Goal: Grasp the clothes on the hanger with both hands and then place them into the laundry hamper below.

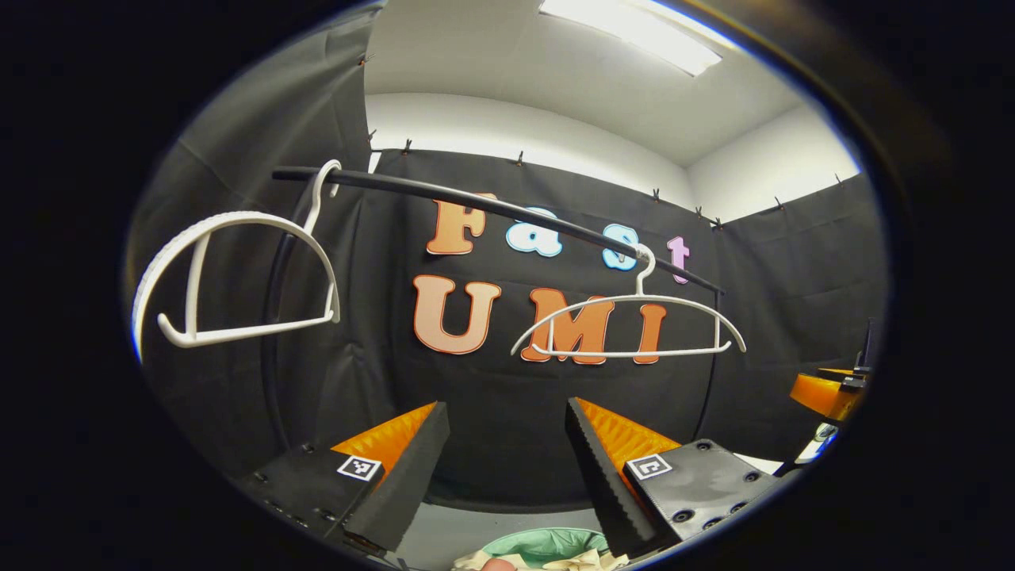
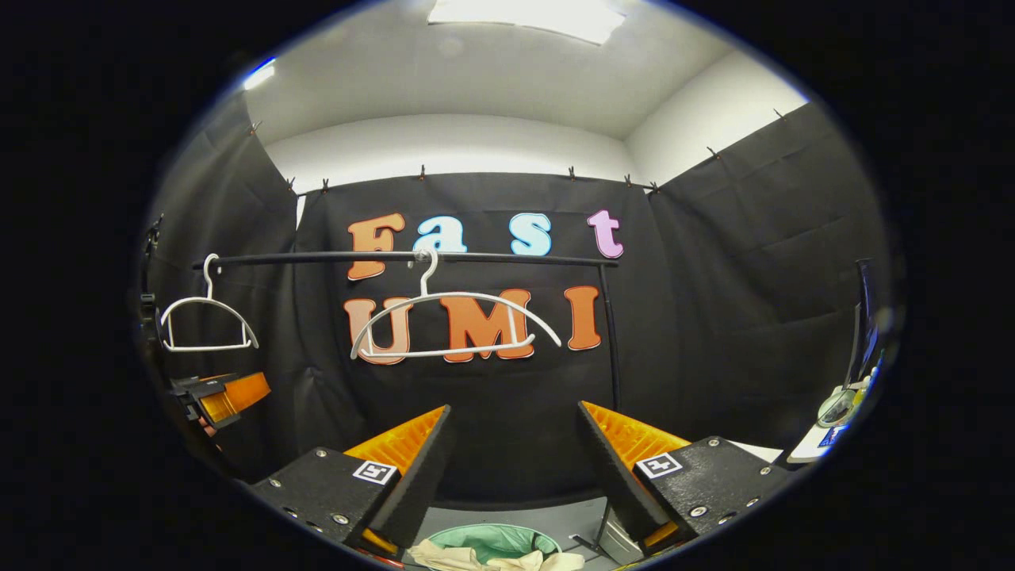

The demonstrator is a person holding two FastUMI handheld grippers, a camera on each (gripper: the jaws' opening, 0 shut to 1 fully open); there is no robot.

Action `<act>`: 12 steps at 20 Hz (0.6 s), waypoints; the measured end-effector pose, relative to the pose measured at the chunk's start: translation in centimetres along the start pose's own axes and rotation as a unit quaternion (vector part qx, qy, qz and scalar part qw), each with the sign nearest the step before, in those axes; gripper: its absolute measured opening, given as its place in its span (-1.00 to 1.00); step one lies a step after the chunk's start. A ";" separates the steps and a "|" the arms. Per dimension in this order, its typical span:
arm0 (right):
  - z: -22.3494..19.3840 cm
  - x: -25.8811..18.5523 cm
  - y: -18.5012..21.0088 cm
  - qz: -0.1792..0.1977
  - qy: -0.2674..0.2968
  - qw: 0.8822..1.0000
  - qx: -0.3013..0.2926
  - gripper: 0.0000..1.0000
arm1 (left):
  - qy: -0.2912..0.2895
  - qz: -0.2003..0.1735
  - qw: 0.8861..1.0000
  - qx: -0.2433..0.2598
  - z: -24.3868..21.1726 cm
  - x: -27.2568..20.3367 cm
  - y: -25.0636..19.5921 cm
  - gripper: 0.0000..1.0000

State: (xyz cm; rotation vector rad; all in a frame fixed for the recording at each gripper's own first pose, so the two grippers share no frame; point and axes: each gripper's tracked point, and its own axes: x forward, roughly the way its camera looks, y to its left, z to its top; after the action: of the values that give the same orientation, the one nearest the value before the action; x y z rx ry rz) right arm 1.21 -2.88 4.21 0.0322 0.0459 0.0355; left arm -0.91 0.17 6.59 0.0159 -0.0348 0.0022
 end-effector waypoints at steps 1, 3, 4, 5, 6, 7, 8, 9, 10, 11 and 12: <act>-0.1 -0.1 0.0 -0.001 0.001 1.000 0.000 0.88 | -0.001 0.000 1.000 -0.001 0.0 0.0 0.1 0.93; -0.3 -0.1 0.1 0.000 0.002 1.000 -0.001 0.88 | -0.001 0.001 1.000 -0.001 0.1 -0.2 0.1 0.93; -0.3 -0.2 0.2 0.001 0.003 1.000 -0.001 0.88 | -0.002 0.002 1.000 -0.001 0.1 -0.2 0.2 1.00; -0.5 -0.2 0.3 0.002 0.005 1.000 -0.001 0.88 | -0.002 0.002 1.000 -0.001 0.1 -0.2 0.2 0.93; -0.7 -0.1 0.3 0.003 0.007 1.000 0.000 0.88 | -0.001 0.002 1.000 -0.001 0.0 -0.3 0.2 0.93; -0.9 0.0 0.4 0.004 0.009 1.000 0.001 0.88 | 0.001 0.003 1.000 -0.001 -0.1 -0.3 0.2 0.93; -1.2 0.1 0.4 0.005 0.012 1.000 0.003 0.88 | 0.002 0.002 1.000 -0.001 -0.2 -0.3 0.2 0.93; -1.5 0.1 0.4 0.005 0.015 1.000 0.004 0.88 | 0.003 0.002 1.000 0.000 -0.2 -0.4 0.2 0.93; -1.5 0.2 0.4 0.006 0.017 1.000 0.005 0.88 | 0.003 0.003 1.000 0.001 -0.3 -0.4 0.3 0.93; -1.7 0.2 0.4 0.006 0.018 1.000 0.005 0.88 | 0.003 0.004 1.000 0.003 -0.3 -0.4 0.3 0.93; -1.7 0.3 0.4 0.006 0.019 1.000 0.005 0.88 | 0.002 0.005 1.000 0.003 -0.3 -0.4 0.3 0.93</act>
State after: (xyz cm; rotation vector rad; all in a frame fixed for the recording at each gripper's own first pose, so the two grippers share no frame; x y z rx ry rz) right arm 1.40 -2.43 2.46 0.0423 0.0831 0.0482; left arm -1.32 0.50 6.29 0.0226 -0.0303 0.0121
